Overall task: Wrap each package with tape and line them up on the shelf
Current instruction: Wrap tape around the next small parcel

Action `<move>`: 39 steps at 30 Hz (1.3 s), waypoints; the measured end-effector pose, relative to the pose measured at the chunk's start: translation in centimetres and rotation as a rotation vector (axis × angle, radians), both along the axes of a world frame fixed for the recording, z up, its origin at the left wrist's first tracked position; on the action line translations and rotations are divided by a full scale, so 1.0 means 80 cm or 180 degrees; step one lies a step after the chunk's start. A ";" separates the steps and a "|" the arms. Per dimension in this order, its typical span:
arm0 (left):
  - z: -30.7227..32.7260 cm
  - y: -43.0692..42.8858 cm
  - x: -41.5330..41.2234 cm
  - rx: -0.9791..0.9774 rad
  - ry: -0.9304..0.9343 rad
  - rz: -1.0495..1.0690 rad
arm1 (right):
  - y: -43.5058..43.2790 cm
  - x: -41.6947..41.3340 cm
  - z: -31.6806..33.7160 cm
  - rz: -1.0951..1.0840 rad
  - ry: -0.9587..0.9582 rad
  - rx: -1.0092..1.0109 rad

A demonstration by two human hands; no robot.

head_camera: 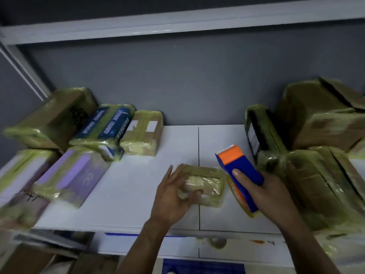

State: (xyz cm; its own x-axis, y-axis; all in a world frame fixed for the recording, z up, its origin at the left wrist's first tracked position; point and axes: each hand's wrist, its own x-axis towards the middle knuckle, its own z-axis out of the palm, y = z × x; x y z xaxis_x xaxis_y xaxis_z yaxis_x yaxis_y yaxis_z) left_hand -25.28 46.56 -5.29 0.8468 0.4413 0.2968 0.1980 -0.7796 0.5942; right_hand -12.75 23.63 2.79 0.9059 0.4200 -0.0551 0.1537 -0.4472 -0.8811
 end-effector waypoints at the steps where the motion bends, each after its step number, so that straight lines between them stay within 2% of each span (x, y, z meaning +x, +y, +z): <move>1: -0.005 0.003 -0.002 0.0137 0.0150 -0.0105 | 0.004 0.002 0.005 0.0002 -0.0120 -0.0026; 3: -0.016 0.007 -0.004 0.0275 0.0350 -0.0092 | 0.013 0.008 0.015 0.0079 -0.0307 -0.0041; 6: -0.022 0.008 -0.003 0.0281 0.0230 -0.0028 | 0.037 0.018 0.028 0.0317 -0.0347 -0.0065; 9: -0.018 0.006 0.005 0.0427 0.0298 -0.0022 | 0.066 0.029 0.032 0.0581 -0.0190 -0.0005; 12: -0.016 0.004 0.005 0.0394 0.0391 -0.0077 | 0.086 0.040 0.032 0.0768 0.0061 -0.0271; 16: -0.008 0.007 -0.010 -0.0109 -0.0167 0.0202 | 0.094 0.050 0.035 0.0957 -0.0101 -0.0831; 18: -0.012 0.008 -0.016 0.0183 -0.0340 0.0201 | 0.098 0.052 0.037 0.1025 -0.0143 -0.1017; 20: -0.020 0.010 -0.018 0.0565 -0.0219 0.0292 | 0.103 0.052 0.036 0.1096 -0.0145 -0.1051; 23: -0.017 0.011 -0.015 0.0613 0.0024 0.0397 | 0.109 0.050 0.037 0.1117 -0.0243 -0.0983; 27: -0.014 0.013 -0.018 0.0792 0.0196 0.0216 | 0.105 0.054 0.037 0.1103 -0.0469 -0.0946; 29: -0.011 0.014 -0.016 0.0334 0.0215 0.0141 | 0.104 0.056 0.035 0.1179 -0.0492 -0.1018; 35: 0.055 0.015 0.014 -0.2547 -0.0451 0.0652 | 0.100 0.058 0.031 0.1262 -0.0492 -0.1032; 37: 0.076 0.017 0.023 -0.3136 -0.0496 0.0546 | 0.096 0.057 0.034 0.1305 -0.0473 -0.0958; 39: 0.090 0.017 0.028 -0.3353 -0.0329 0.0340 | 0.092 0.055 0.035 0.1356 -0.0445 -0.0900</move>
State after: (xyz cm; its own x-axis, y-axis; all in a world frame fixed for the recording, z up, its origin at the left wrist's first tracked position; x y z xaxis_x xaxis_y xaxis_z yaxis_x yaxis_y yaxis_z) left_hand -23.05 47.95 1.88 0.7811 0.5881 -0.2098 0.1449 0.1561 0.9770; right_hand -8.33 30.96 5.62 0.6650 0.7386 -0.1105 0.4810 -0.5368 -0.6932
